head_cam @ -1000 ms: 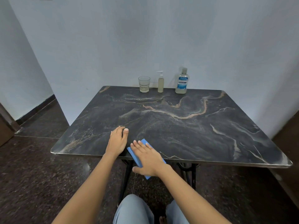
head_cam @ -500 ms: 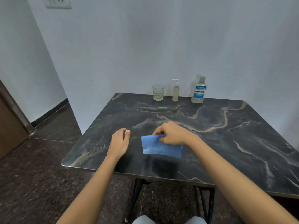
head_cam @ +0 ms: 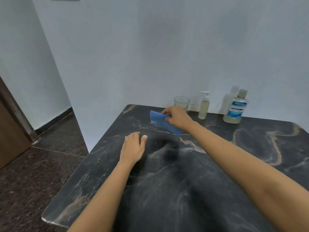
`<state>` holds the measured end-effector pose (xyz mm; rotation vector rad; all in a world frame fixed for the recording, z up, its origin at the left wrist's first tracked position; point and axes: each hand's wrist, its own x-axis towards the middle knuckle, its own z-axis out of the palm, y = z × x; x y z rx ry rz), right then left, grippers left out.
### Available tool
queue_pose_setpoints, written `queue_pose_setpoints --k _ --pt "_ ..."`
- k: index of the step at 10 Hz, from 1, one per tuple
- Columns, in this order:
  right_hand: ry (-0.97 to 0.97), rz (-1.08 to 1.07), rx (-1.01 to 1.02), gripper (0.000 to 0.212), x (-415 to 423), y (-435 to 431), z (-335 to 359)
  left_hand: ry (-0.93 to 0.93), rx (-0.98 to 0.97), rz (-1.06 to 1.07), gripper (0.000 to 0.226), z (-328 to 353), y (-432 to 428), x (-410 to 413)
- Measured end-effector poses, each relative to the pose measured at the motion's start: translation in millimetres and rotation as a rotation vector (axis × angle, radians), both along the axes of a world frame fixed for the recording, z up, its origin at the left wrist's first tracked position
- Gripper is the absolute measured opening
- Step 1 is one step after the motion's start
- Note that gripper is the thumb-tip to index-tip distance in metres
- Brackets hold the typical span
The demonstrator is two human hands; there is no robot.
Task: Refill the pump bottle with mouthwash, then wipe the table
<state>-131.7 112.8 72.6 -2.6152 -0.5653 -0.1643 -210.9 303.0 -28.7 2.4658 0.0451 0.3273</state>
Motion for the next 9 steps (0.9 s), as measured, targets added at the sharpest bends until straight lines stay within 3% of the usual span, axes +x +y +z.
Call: queue_pose_setpoints --k 3,4,6,7,9 --pt "-0.311 -0.112 -0.176 0.035 118.4 50.1 -30.0 -0.053 0.083 -0.001 0.053 -22.1 -6.6 42.7" --pt "-0.333 -0.122 -0.201 0.034 136.5 59.3 -39.2 -0.072 0.049 0.008 0.054 -26.4 -6.8 42.2" --pt "-0.274 -0.061 -0.228 0.036 155.2 73.4 -79.8 -0.065 0.093 0.025 0.057 -24.7 -6.7 46.3" --pt "-0.103 0.046 -0.234 0.039 154.8 70.2 -95.6 -0.053 0.046 0.021 0.058 -24.2 -7.6 44.8" --pt "0.034 0.187 -0.319 0.047 139.9 56.4 -96.5 -0.050 0.016 0.051 0.052 -21.8 -6.3 44.9"
